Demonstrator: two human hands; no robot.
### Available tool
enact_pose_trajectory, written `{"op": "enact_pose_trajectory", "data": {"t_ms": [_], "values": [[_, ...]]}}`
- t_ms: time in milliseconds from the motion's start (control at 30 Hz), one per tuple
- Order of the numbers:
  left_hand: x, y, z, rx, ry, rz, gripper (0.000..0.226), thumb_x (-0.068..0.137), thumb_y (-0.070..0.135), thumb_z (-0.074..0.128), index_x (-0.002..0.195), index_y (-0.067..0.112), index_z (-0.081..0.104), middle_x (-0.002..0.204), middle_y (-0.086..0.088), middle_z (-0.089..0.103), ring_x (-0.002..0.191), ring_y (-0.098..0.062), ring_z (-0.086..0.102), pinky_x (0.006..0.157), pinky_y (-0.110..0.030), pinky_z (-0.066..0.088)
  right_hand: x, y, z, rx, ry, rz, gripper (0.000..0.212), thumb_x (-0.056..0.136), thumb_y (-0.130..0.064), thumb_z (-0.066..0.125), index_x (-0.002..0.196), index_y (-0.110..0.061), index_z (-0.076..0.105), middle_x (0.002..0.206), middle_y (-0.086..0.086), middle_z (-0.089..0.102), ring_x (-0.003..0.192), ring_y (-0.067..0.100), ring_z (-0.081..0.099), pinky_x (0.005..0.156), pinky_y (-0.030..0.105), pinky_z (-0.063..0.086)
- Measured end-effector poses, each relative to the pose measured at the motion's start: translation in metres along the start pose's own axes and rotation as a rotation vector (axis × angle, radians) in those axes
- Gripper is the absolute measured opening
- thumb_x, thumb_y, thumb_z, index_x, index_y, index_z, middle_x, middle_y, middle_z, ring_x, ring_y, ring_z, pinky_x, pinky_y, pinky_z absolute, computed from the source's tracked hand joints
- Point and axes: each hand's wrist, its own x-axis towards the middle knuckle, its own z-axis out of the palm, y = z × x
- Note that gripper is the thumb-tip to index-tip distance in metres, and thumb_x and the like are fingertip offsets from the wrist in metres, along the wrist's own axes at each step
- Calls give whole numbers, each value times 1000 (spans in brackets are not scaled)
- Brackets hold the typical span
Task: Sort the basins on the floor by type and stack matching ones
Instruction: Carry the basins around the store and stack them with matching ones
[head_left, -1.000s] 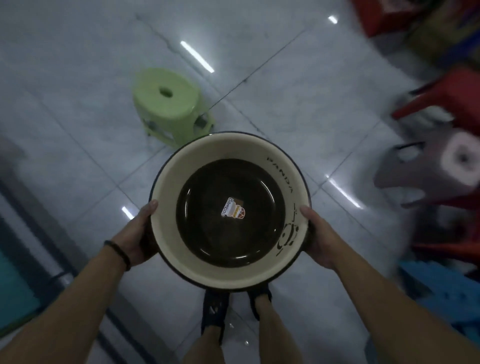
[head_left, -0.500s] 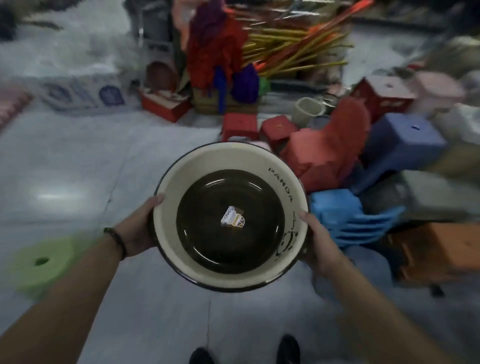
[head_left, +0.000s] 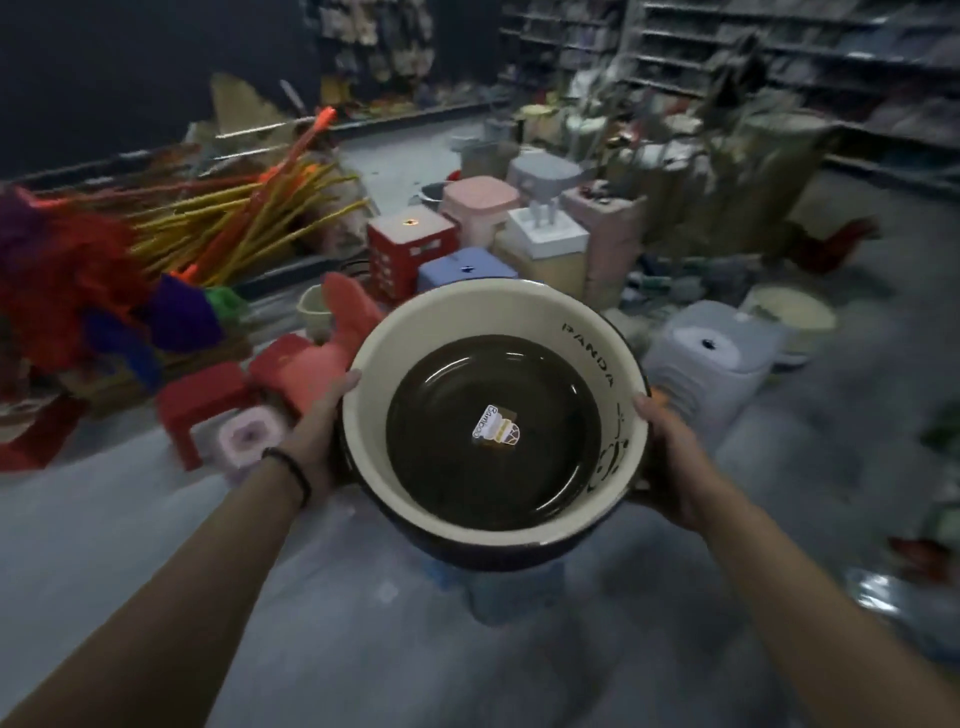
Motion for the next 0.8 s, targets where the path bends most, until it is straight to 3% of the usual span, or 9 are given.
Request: {"op": "enact_pose_trajectory", "data": {"t_ms": [100, 200, 267, 333, 400, 467, 600, 700, 800], "values": [[48, 2, 88, 21, -84, -66, 75, 76, 71, 66, 126, 16, 73, 131, -22, 68, 126, -45, 59, 111, -60, 42, 9, -24, -76, 96, 122, 0, 58, 89, -70, 62, 77, -15, 74, 67, 7, 69, 50, 19, 64, 50, 29, 52], [109, 1, 188, 49, -180, -94, 70, 81, 70, 64, 128, 19, 72, 131, -20, 68, 125, -44, 60, 110, -60, 44, 23, -42, -162, 174, 256, -20, 60, 91, -72, 59, 73, -16, 69, 62, 5, 65, 46, 17, 61, 49, 29, 49], [147, 0, 250, 110, -241, -107, 61, 85, 67, 61, 122, 20, 75, 129, -21, 69, 123, -43, 62, 110, -61, 43, 31, -50, -213, 224, 306, -21, 66, 83, -78, 63, 76, -13, 70, 65, 7, 66, 51, 22, 60, 57, 33, 48], [187, -1, 308, 159, -300, -91, 55, 84, 65, 65, 115, 22, 79, 129, -23, 68, 118, -43, 63, 110, -65, 42, 42, -57, -260, 279, 363, 1, 80, 61, -85, 74, 85, -9, 70, 71, 12, 64, 58, 27, 54, 60, 34, 42], [231, -2, 364, 196, -372, -109, 64, 76, 66, 73, 119, 19, 77, 134, -24, 65, 123, -46, 61, 110, -67, 40, 57, -63, -303, 341, 420, 1, 87, 50, -84, 81, 94, -9, 71, 79, 16, 61, 67, 30, 50, 62, 36, 40], [270, -2, 417, 231, -449, -172, 75, 71, 68, 75, 126, 16, 73, 135, -23, 64, 127, -46, 58, 110, -65, 42, 73, -71, -341, 393, 481, 15, 84, 51, -79, 85, 99, -11, 73, 87, 19, 59, 77, 35, 49, 67, 40, 41], [329, -4, 527, 299, -555, -225, 79, 68, 68, 78, 129, 19, 70, 132, -22, 67, 124, -46, 61, 107, -64, 45, 94, -100, -416, 447, 687, 22, 80, 34, -76, 88, 85, -15, 81, 87, 16, 74, 85, 37, 67, 82, 48, 56], [370, -7, 605, 344, -610, -253, 58, 79, 64, 71, 112, 17, 80, 124, -21, 71, 110, -40, 68, 103, -56, 49, 111, -122, -470, 493, 777, 18, 70, 46, -73, 85, 84, -14, 80, 94, 18, 74, 89, 38, 67, 86, 51, 54], [416, -16, 674, 422, -615, -309, 87, 60, 71, 82, 125, 14, 73, 133, -22, 66, 126, -45, 60, 109, -61, 44, 137, -139, -525, 536, 847, -4, 60, 63, -67, 79, 86, -12, 80, 92, 19, 72, 85, 37, 66, 86, 51, 52]]}}
